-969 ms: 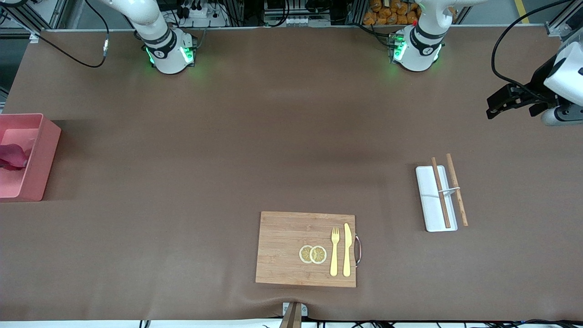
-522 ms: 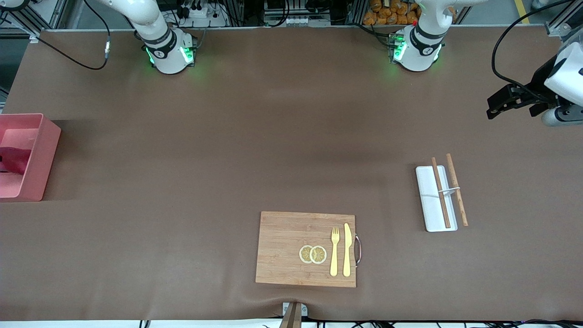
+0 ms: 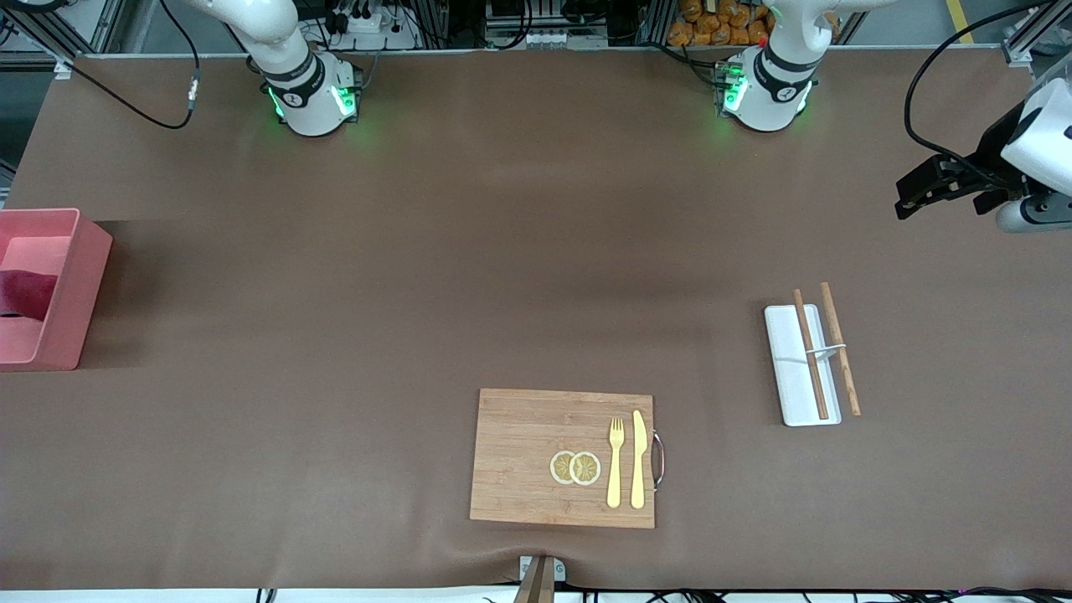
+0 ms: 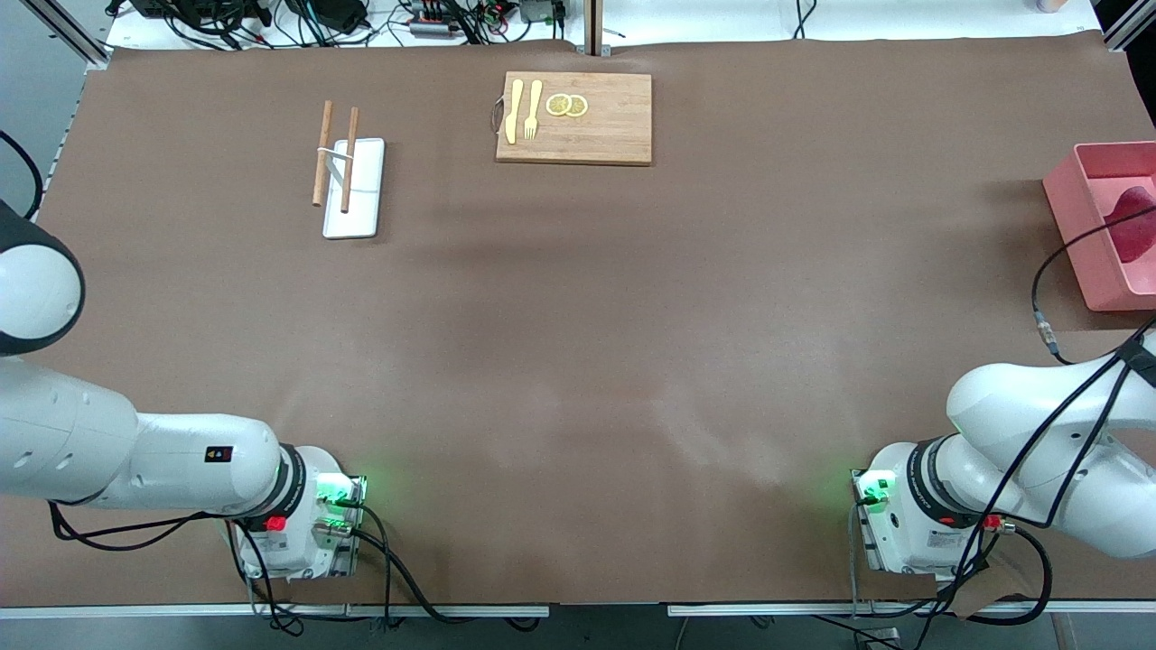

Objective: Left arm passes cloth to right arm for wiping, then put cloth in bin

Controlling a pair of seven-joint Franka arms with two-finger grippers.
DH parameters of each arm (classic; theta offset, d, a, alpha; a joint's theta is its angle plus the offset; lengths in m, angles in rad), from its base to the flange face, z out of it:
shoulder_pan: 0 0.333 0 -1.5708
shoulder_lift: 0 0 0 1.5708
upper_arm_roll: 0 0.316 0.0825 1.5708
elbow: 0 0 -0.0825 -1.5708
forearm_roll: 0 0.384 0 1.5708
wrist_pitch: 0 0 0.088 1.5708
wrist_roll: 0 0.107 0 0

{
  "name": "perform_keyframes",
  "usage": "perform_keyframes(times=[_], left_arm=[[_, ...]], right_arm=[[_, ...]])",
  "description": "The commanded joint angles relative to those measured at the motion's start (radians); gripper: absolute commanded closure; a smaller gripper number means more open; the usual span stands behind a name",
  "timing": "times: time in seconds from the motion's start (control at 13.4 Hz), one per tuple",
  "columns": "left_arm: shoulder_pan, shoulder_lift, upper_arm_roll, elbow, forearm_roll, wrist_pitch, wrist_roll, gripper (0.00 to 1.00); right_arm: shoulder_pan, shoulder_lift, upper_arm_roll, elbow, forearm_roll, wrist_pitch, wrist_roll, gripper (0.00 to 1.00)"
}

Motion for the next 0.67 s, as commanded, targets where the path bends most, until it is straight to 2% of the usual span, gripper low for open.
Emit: perform_keyframes(times=[0.0, 0.22, 0.6], left_arm=[[0.000, -0.014, -0.003, -0.013, -0.005, 0.007, -0.004, 0.00], [-0.001, -0.012, -0.003, -0.013, -0.004, 0.008, -0.004, 0.00], [-0.001, -0.014, -0.003, -0.011, -0.004, 0.008, -0.004, 0.00]], right_arm=[[0.082, -0.071, -0.006, -0.021, -0.008, -0.106, 0.156, 0.00], [0.209, -0.085, -0.005, -0.027, -0.006, -0.183, 0.399, 0.00], [0.395, -0.088, 0.000, -0.051, 0.032, -0.202, 0.745, 0.00]])
